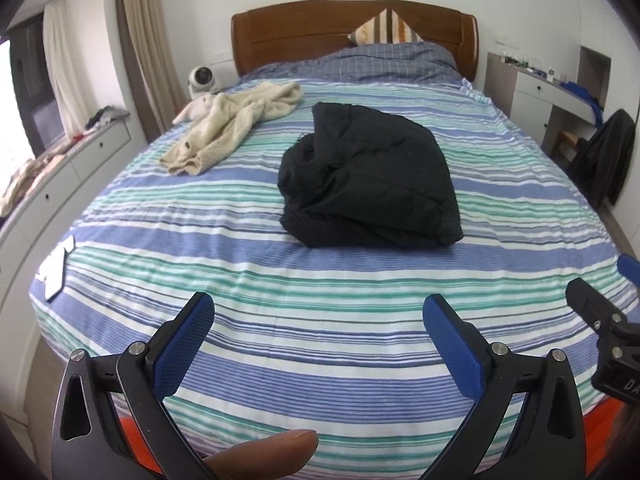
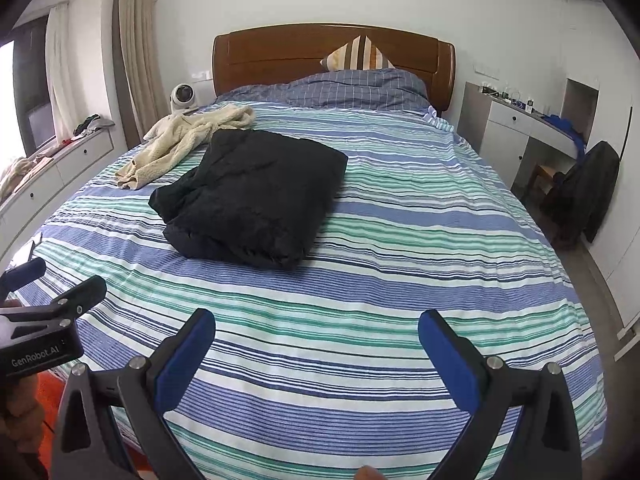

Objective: Fold large clothes

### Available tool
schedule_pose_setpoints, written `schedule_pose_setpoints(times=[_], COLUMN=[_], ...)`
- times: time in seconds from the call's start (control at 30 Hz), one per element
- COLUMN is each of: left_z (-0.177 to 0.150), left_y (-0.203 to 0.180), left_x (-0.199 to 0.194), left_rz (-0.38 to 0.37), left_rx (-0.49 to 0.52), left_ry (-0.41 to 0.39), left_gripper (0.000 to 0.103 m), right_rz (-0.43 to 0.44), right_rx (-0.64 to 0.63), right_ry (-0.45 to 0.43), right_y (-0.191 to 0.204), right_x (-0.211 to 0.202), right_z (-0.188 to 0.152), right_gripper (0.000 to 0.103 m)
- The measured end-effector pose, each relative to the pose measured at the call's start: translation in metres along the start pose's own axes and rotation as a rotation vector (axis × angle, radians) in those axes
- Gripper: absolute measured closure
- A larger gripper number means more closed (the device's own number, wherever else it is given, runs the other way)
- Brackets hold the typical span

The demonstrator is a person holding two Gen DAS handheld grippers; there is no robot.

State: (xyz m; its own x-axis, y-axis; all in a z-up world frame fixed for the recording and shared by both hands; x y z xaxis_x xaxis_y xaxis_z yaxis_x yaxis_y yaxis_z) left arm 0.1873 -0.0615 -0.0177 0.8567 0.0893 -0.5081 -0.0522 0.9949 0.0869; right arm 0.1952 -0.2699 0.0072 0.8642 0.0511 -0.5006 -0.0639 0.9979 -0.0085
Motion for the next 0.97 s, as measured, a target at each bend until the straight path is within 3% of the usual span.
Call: schedule_pose_setpoints(times=[0.97], left_z=[0.003], left_y=[-0.004], left_x=[-0.01], left_rz=[-0.032], left_rx=[-0.005], left_ry=[-0.019], left_gripper=[0.001], right_rz=[-0.003], right_rx=[-0.016], right_ry=[0.009], right_y=[0.013], right_x=[-0.015], right_z=[-0.002], right_gripper=[0.0])
Point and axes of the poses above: each gripper's, at about its wrist camera, not at the fingertips, and x roughly the way its jaws point, y to its left, z to its top, the point moved 5 cm from there along x, roughly the way its jaws point, and after that the axes turned 12 degrees about -y, right-handed, at the moved point
